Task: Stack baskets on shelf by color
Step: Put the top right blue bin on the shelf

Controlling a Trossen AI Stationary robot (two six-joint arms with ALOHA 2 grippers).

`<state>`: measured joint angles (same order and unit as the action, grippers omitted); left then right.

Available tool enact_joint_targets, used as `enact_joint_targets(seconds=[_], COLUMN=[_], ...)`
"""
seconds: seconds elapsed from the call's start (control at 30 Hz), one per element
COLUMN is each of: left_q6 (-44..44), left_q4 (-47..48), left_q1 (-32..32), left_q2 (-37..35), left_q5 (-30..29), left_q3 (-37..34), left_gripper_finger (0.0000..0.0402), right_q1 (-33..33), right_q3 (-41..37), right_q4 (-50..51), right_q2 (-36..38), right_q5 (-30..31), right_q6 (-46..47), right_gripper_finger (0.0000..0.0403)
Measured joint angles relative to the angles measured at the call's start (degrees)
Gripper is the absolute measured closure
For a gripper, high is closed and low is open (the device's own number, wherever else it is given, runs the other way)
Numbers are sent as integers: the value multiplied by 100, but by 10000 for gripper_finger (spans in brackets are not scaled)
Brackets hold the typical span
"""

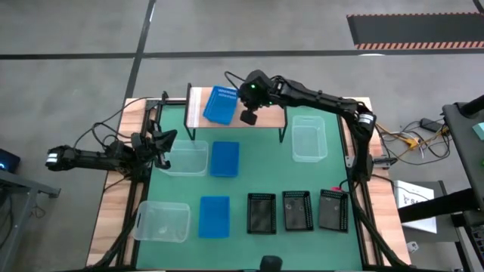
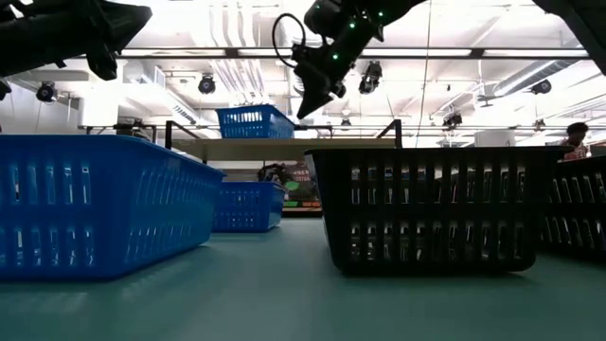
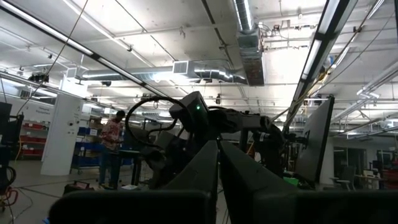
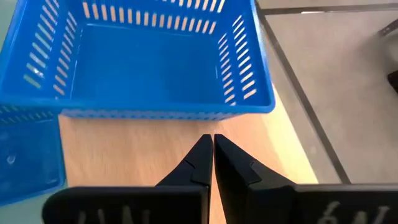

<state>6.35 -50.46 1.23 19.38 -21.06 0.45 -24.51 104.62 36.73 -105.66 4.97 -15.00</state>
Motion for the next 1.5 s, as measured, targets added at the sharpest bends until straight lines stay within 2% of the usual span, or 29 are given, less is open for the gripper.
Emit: enact_joint_targets(seconds=[0.2,0.4,0.53,0.87,0.97,1.13,1.5], left_q6=[0,2,2,6,7,7,7], left_q4=[-2,-4,-2,0,-2,-2,-2], left_q1=[0,0,0,0,0,0,1], left_q2=[-1,0,-2,0,-2,-2,-4], left_q5=[0,0,0,-2,-2,-9,-26], left_q3=[2,2,1,0,2,0,1], left_gripper_finger=[400,400,400,400,400,400,400], right_q1=[-52,-80,-70,-64,-4,96,98], right_q3=[0,0,0,0,0,0,-2], right_q4=[-339,-1267,-1649,-1195,-1379,-1993,-2251], right_q2=[-262,-477,-558,-561,-591,-656,-620], right_q5=[45,52,-349,-560,-821,-850,-793], right_q6=[-113,-268,-106,153,166,159,80], right_gripper_finger=[394,394,394,394,394,394,394])
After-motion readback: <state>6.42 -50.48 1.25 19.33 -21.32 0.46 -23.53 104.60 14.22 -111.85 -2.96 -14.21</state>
